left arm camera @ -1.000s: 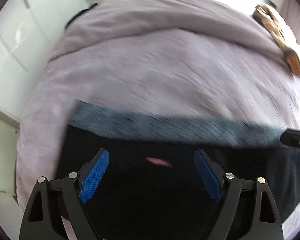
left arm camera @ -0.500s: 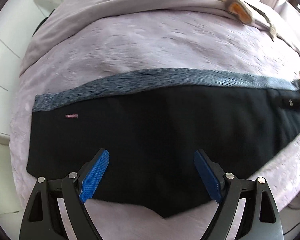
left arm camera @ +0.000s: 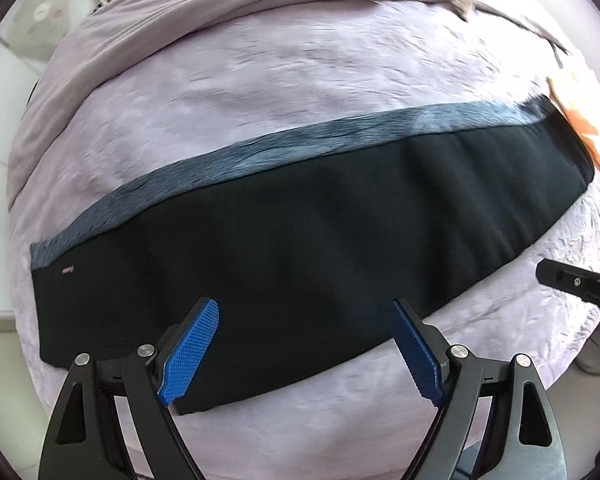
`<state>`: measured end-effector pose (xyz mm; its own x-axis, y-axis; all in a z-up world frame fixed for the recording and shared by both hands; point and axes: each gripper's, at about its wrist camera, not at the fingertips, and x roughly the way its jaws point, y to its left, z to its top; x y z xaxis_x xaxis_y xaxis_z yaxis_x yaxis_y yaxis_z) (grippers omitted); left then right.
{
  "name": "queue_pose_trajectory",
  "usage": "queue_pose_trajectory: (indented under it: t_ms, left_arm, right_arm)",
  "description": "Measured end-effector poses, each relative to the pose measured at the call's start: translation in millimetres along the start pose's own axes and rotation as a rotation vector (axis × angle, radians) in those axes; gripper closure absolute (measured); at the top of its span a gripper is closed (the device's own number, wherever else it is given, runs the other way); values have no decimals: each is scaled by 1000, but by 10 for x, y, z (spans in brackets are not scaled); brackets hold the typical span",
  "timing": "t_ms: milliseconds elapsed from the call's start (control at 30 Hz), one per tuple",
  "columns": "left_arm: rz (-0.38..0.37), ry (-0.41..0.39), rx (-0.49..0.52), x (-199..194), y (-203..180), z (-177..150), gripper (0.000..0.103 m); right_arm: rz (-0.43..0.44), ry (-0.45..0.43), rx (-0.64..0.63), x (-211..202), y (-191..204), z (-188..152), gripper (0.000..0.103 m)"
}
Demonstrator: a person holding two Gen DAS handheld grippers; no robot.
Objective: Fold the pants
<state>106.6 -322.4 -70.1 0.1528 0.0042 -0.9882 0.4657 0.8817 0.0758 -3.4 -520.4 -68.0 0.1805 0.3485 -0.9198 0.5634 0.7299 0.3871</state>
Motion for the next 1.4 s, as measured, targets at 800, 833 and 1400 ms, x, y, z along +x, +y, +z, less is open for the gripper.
queue_pose_trajectory:
  t_ms: [800,833,1400]
  left_arm:
    - [49,38,32,436,-1504,896,15]
    - [54,40,29,469,-1503,910,15]
    - [83,15,58,667,-1487,870,15]
  right_arm:
    - [190,-206,330,-430,-1851,859,52]
    - [190,-214,338,-428,-1881,885,76]
    - [202,-311,56,-669,-1334,1251,77]
